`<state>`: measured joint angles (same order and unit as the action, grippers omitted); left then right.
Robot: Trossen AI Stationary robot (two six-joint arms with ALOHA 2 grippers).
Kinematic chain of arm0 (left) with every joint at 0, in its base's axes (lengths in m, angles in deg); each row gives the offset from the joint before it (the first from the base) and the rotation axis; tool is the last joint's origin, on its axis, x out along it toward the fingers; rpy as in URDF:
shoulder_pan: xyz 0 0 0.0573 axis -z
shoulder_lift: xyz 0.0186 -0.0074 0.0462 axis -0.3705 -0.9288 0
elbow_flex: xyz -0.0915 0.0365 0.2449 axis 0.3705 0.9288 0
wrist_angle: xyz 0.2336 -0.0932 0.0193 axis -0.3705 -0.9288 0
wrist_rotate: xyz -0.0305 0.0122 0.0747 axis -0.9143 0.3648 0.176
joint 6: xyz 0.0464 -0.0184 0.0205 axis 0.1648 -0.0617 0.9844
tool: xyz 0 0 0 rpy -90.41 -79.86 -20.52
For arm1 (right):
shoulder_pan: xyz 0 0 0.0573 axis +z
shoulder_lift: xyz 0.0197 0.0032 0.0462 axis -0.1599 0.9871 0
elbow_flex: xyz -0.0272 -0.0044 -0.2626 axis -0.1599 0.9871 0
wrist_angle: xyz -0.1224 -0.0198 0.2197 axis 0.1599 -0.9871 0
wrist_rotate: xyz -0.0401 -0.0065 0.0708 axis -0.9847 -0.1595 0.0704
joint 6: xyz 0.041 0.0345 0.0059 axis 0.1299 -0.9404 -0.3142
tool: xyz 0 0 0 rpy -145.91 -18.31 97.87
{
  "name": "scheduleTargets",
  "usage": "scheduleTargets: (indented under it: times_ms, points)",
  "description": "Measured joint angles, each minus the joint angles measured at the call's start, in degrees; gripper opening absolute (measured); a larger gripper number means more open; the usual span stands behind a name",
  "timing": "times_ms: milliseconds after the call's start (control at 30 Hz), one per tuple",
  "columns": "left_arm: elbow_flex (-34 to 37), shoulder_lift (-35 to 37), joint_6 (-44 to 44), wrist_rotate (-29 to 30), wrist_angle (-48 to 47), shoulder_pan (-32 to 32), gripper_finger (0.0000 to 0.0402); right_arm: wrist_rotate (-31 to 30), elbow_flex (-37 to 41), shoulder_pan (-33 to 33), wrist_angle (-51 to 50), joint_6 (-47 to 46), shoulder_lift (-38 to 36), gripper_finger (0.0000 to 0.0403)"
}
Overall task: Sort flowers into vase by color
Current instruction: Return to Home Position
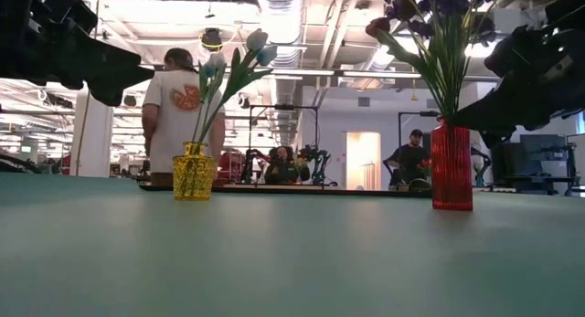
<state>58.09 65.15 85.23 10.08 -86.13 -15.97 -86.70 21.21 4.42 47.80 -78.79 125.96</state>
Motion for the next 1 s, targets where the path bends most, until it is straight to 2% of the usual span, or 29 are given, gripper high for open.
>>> scheduleTargets:
  times_ms: [400,533,700,1000]
  points:
    - [0.04,0.00,-0.35,-0.03,0.00,0.00,0.0174,1.56,0.04,-2.65,-22.86,0.65,-21.03,0.0020]
    - [0.04,-0.02,-0.36,-0.02,-0.01,0.00,0.0174,1.83,-0.68,-3.55,-27.28,2.45,-27.15,0.0020]
    - [0.07,-0.02,-0.25,-0.01,0.00,0.00,0.0174,0.75,-3.15,-4.57,-35.17,4.33,-32.10,0.0020]
    - [0.09,-0.02,0.25,0.98,0.11,0.00,0.0174,0.25,-3.12,-5.94,-33.56,12.09,-33.50,0.0029]
